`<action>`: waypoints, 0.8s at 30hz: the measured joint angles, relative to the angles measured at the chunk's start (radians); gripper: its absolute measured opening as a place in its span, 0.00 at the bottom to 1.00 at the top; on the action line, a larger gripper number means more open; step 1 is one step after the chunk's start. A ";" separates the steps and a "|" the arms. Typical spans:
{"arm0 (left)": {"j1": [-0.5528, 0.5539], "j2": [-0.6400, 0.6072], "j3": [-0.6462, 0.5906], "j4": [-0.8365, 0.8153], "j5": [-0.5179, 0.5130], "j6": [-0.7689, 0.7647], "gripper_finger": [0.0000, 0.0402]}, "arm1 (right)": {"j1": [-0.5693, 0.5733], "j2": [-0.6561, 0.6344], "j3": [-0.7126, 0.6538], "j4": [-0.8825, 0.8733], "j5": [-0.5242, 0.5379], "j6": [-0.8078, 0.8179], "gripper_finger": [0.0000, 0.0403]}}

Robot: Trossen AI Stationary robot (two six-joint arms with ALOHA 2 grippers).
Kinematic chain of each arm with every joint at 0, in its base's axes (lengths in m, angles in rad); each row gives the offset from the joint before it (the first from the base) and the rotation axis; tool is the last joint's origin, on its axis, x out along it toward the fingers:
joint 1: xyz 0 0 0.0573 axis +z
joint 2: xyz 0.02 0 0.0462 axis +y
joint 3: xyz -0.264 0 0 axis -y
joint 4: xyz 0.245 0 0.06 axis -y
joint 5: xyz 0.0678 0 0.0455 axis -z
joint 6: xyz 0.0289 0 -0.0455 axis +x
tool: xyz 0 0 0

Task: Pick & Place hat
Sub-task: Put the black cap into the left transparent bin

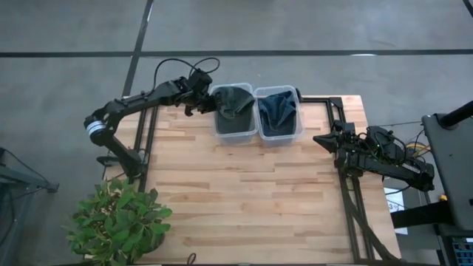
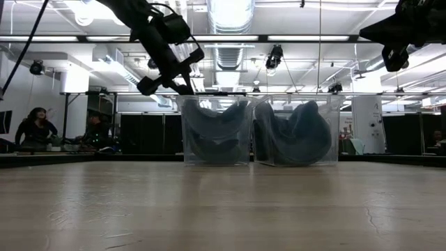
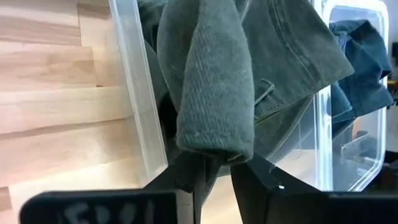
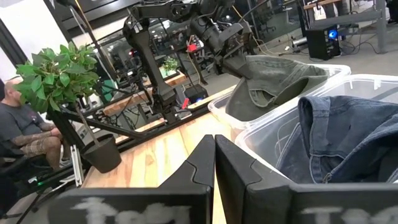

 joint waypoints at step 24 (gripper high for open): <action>0.000 -0.006 0.000 -0.022 0.016 0.093 0.54 | 0.000 0.000 0.000 0.001 0.000 0.008 0.02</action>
